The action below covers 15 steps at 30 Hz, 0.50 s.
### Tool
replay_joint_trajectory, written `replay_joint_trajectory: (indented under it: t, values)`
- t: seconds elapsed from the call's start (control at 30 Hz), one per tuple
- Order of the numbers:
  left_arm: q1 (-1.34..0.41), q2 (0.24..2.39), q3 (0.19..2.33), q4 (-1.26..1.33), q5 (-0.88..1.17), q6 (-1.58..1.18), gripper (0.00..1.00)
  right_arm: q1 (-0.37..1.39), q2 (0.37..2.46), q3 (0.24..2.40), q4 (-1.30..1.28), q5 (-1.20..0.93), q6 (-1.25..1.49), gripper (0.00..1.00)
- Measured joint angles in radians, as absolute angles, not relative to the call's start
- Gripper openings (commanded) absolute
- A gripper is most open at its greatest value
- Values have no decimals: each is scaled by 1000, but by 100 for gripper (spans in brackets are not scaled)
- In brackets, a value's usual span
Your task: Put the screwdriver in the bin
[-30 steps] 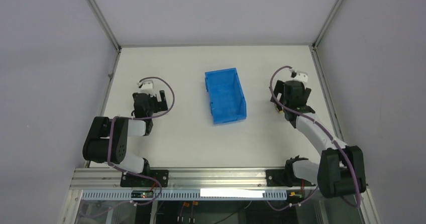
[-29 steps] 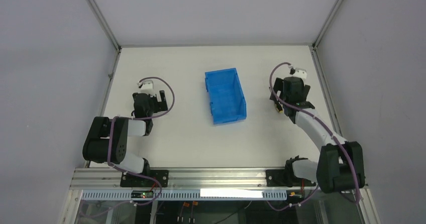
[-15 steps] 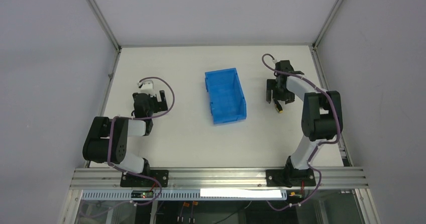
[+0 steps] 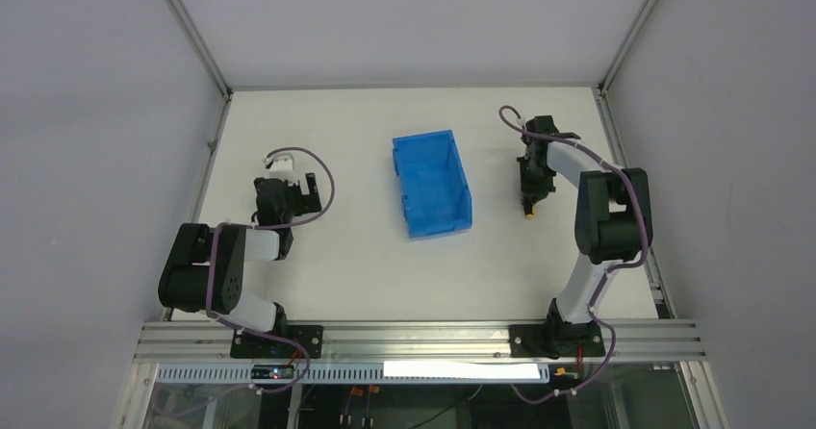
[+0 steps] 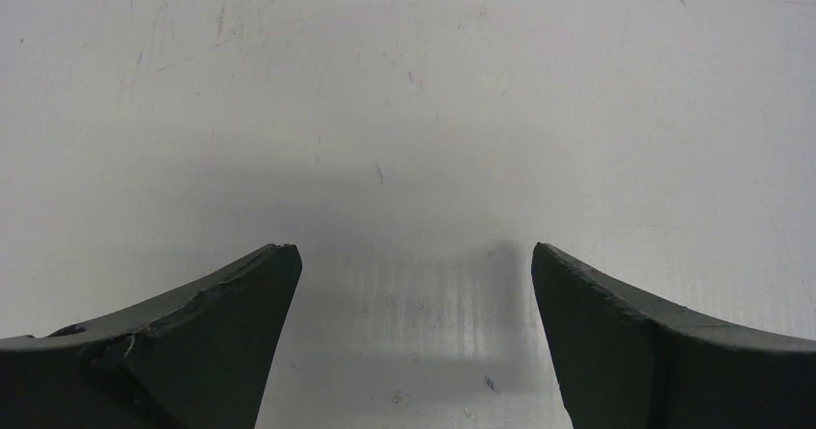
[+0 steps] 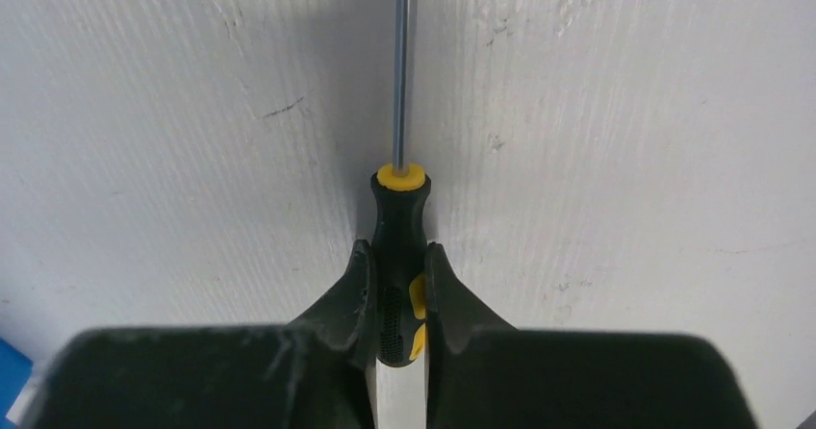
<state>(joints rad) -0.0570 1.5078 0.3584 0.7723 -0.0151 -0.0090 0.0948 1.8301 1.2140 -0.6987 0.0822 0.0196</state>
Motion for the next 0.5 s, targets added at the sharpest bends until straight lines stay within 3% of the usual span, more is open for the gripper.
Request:
replay_joint_trajectory:
  t: [0.23,0.5]
  values:
    - [-57,1508,358,772,-15,-9,100,127,1783,1304,-859,97,24,0]
    - [-57,1508,358,772,-15,-9,100,237,1677,1625,-1062,137,78,0]
